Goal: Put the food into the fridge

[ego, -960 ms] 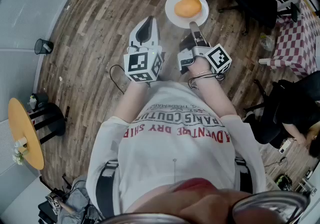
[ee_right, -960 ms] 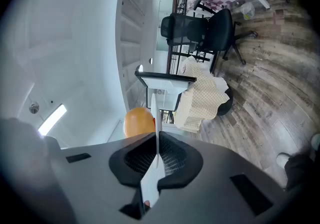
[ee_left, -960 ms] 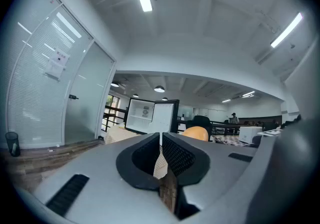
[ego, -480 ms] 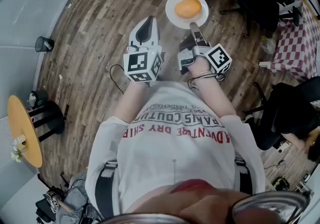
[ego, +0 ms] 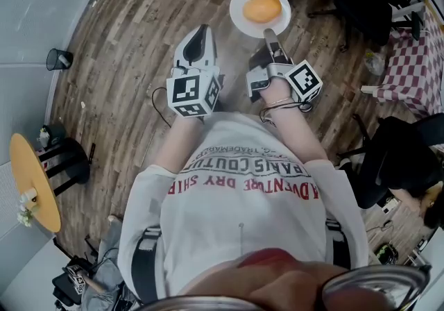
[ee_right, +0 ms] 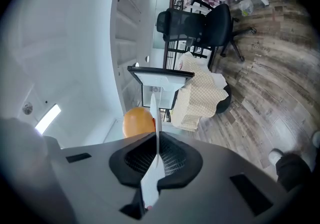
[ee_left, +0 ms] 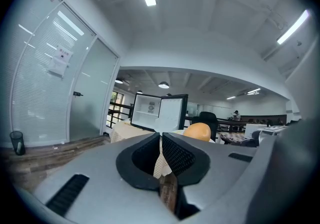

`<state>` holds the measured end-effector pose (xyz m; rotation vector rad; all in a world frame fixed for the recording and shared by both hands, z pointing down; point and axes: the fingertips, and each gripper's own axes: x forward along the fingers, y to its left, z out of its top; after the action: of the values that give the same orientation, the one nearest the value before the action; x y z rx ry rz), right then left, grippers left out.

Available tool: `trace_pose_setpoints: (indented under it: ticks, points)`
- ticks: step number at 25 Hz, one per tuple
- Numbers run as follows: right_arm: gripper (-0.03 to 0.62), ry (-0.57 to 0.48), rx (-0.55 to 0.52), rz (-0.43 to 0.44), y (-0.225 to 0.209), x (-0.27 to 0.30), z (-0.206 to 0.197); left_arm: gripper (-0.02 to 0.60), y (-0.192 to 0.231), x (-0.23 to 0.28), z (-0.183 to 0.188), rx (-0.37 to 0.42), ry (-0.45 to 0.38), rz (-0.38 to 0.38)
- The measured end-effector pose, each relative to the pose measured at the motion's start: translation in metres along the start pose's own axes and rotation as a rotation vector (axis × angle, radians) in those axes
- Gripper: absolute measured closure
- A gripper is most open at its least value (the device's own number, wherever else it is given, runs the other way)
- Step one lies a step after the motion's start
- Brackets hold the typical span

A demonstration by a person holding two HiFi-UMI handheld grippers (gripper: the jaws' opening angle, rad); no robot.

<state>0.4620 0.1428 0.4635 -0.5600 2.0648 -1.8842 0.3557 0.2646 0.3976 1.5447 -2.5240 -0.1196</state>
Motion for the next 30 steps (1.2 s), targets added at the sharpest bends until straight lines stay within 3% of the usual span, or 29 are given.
trace_pose_setpoints:
  ticks: [10, 22, 30]
  points:
    - [0.562, -0.048, -0.013, -0.026, 0.004, 0.094, -0.02, 0.548, 0.076, 0.075, 0.018, -0.029, 0.002, -0.048]
    - [0.562, -0.143, 0.021, -0.008, 0.032, 0.27, -0.081, 0.548, 0.231, 0.185, 0.078, -0.019, -0.017, -0.131]
    - [0.56, -0.116, 0.028, -0.024, 0.038, 0.345, -0.117, 0.548, 0.303, 0.223, 0.08, -0.093, -0.003, -0.145]
